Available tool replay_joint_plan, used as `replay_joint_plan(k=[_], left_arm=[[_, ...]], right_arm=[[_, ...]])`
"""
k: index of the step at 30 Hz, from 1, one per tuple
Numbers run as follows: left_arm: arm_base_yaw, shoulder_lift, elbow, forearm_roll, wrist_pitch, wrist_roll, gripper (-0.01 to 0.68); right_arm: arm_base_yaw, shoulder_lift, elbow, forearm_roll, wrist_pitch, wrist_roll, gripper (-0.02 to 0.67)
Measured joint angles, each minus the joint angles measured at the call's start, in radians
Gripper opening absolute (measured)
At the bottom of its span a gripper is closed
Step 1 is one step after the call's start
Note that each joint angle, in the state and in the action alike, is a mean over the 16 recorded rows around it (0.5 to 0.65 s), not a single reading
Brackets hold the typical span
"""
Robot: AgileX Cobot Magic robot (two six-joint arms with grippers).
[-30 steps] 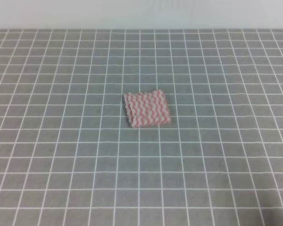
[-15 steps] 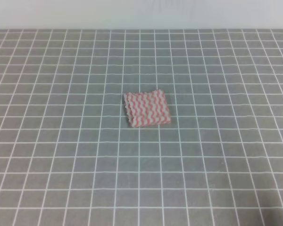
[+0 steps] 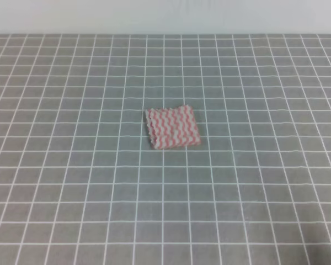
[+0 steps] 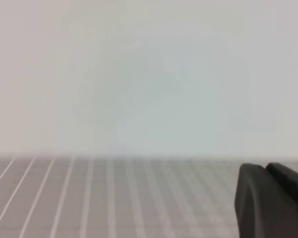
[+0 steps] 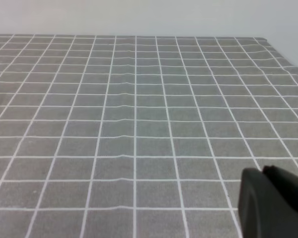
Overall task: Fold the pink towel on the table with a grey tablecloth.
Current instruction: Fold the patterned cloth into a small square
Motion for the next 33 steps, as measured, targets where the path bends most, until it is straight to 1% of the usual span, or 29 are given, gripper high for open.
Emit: replay_joint_plan(k=[2,5,8,11,19,33], left_arm=[[0.048,-0.015,0.067,-0.017,-0.043,0.000,0.000],[0.105,-0.028,0.148,-0.037,-0.050,0.000,0.000],[0.144,-0.034,0.207,-0.043,-0.028,0.000,0.000],[0.168,-0.035,0.246,-0.048,0.001,0.000,0.000],[0.184,-0.035,0.295,-0.057,0.048,0.001,0.000],[0.184,-0.050,0.297,-0.060,0.071,0.002,0.000]], right_arm=[[0.000,0.000,0.000,0.000,0.000,0.000,-0.016],[0.000,0.000,0.000,0.000,-0.001,0.000,-0.016],[0.000,0.000,0.000,0.000,-0.002,0.000,-0.016],[0.000,0.000,0.000,0.000,-0.003,0.000,-0.016],[0.000,0.000,0.000,0.000,-0.004,0.000,-0.016],[0.000,-0.001,-0.002,0.000,-0.003,0.000,-0.016]])
